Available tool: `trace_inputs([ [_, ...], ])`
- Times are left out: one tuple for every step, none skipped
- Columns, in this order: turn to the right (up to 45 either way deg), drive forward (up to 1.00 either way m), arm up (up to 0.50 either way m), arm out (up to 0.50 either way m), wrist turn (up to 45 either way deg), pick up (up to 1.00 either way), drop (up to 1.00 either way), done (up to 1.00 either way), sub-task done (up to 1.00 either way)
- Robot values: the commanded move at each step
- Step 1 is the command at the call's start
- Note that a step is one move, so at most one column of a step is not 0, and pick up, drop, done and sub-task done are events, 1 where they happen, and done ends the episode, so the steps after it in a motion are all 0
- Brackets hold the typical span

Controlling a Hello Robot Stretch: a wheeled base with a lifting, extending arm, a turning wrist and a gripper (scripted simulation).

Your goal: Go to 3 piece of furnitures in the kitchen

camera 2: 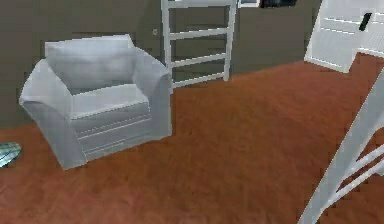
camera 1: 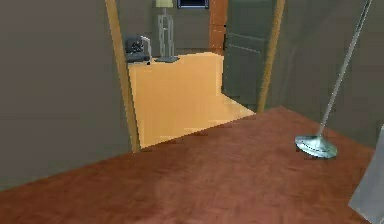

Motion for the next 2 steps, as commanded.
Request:
trace_inputs([
  [0.0, 1.00, 0.00, 0.00, 0.0, 0.00, 0.00, 0.00, 0.00],
  [3.0, 0.00, 0.00, 0.00, 0.0, 0.00, 0.00, 0.00, 0.00],
])
